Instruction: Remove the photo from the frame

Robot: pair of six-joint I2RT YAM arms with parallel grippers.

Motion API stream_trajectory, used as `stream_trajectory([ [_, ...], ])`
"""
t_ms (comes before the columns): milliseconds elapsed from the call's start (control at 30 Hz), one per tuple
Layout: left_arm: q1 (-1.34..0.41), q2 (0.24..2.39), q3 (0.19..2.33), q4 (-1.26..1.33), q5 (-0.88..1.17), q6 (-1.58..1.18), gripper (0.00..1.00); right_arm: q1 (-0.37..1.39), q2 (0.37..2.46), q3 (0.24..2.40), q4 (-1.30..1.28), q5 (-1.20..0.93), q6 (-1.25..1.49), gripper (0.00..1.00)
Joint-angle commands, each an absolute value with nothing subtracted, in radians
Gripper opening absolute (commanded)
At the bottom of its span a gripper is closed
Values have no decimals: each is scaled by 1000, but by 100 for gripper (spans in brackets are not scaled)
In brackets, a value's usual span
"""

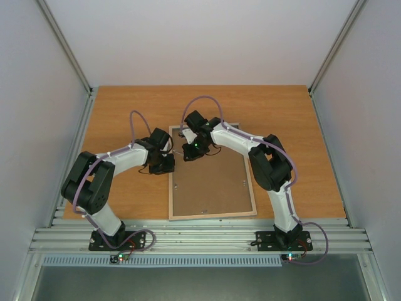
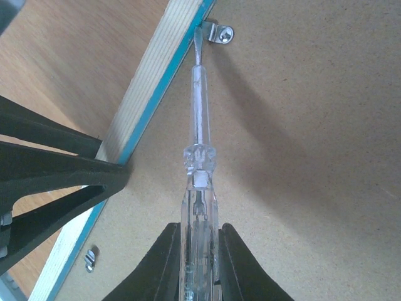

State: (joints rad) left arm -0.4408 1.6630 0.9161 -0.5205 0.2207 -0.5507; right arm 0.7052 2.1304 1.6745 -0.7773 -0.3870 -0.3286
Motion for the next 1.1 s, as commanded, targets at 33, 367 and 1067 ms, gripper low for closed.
stream_trajectory([
  [33,-444,1643,900,-511,237,-541,11,713,2086,1654,-724,-355,-304,1],
  [367,-461,1646,900,-506,238,-543,10,704,2084,1659,-732,-329,-301,1],
  [1067,-492,1655,920,-514,222,-543,10,706,2185,1731,-811,-398,-336,1],
])
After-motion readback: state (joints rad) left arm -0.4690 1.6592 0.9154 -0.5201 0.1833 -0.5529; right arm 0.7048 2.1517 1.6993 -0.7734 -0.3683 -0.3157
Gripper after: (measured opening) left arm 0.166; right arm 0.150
